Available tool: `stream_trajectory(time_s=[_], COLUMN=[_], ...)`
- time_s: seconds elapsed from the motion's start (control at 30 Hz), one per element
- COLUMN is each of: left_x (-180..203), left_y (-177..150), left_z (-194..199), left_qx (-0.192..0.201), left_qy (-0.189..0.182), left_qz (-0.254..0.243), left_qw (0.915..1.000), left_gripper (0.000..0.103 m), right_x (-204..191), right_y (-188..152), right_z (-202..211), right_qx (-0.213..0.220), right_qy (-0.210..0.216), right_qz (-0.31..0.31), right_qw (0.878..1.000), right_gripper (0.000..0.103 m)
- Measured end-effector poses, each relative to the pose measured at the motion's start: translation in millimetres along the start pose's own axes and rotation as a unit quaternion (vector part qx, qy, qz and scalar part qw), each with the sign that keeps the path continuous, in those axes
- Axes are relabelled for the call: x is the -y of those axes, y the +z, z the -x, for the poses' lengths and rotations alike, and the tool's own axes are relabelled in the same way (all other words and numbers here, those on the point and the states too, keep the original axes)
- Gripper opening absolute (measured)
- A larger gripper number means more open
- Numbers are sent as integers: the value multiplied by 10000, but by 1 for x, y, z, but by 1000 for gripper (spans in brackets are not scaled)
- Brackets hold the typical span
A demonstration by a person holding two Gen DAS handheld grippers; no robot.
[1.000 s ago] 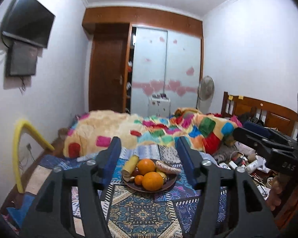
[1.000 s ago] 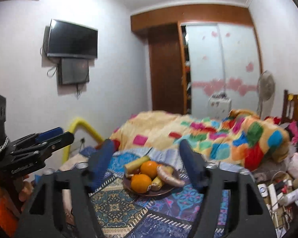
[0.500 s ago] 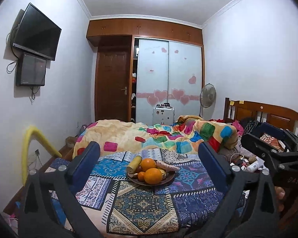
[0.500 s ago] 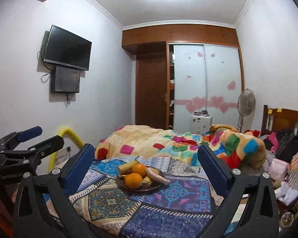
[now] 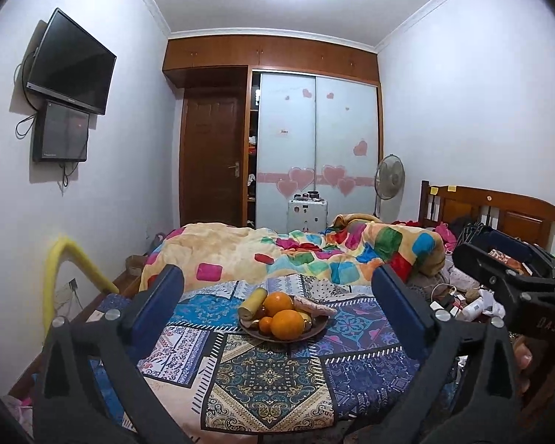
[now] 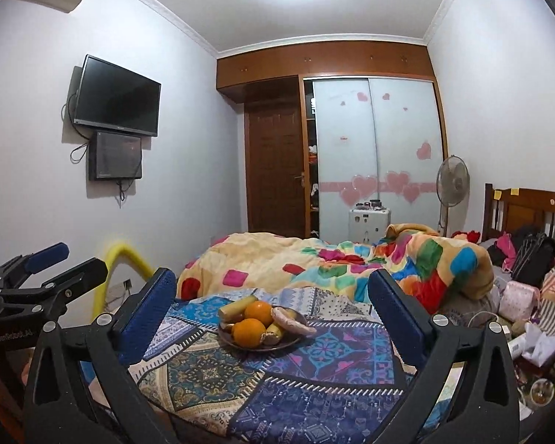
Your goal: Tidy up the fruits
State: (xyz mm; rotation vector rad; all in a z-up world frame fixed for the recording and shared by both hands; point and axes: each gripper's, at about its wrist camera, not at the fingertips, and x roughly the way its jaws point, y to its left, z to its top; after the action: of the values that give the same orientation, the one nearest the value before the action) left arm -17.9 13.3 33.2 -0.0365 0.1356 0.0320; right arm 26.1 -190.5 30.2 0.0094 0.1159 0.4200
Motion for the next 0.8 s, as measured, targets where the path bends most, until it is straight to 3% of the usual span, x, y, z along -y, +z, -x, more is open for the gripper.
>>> stream_trajectory(time_s=[0.8], left_x=[-3], left_y=[-4], left_z=[-11], left_qx=[-106], left_qy=[31], left_qz=[24], left_qw=[9999], left_gripper=[103], right_x=[-7], right_y=[1], right_z=[3], right_qx=[-22], right_qy=[54], right_qz=[42], right_qw=[10000], right_gripper=[103])
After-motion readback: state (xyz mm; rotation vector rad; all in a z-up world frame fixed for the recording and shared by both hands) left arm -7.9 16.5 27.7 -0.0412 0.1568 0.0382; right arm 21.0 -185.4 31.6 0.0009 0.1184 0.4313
